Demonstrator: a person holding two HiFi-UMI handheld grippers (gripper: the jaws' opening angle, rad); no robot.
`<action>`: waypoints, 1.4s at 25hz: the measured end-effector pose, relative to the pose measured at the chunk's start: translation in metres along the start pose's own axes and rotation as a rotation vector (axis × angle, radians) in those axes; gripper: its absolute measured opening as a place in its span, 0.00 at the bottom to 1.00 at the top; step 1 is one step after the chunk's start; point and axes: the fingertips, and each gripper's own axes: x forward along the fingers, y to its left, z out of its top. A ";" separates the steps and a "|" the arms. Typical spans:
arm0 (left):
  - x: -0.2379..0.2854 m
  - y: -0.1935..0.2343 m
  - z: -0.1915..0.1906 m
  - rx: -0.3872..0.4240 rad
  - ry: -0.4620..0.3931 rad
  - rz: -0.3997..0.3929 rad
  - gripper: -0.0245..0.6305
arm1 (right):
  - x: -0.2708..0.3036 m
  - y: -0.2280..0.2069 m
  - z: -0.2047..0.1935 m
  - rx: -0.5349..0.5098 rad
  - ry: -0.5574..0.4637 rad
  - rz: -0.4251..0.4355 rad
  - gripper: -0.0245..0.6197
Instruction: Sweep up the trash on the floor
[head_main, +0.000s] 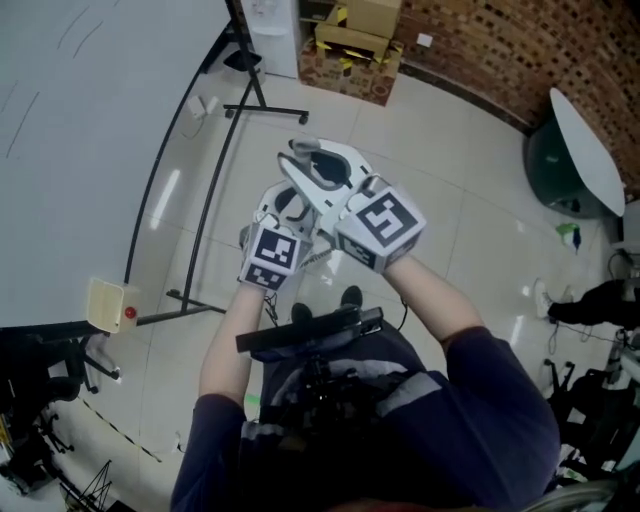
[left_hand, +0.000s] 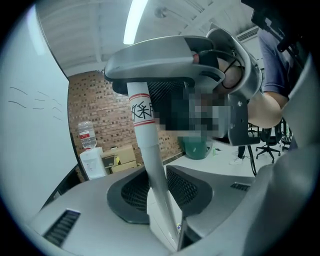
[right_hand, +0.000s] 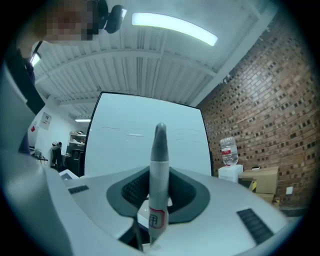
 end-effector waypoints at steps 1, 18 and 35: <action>-0.008 0.003 -0.002 -0.008 -0.009 0.002 0.20 | 0.005 0.009 0.001 -0.015 -0.004 -0.013 0.19; -0.063 0.019 -0.047 -0.038 -0.030 -0.038 0.18 | 0.032 0.064 -0.027 0.022 0.034 -0.183 0.19; 0.006 -0.022 -0.162 -0.072 0.085 -0.233 0.16 | -0.001 0.025 -0.164 0.155 0.213 -0.327 0.19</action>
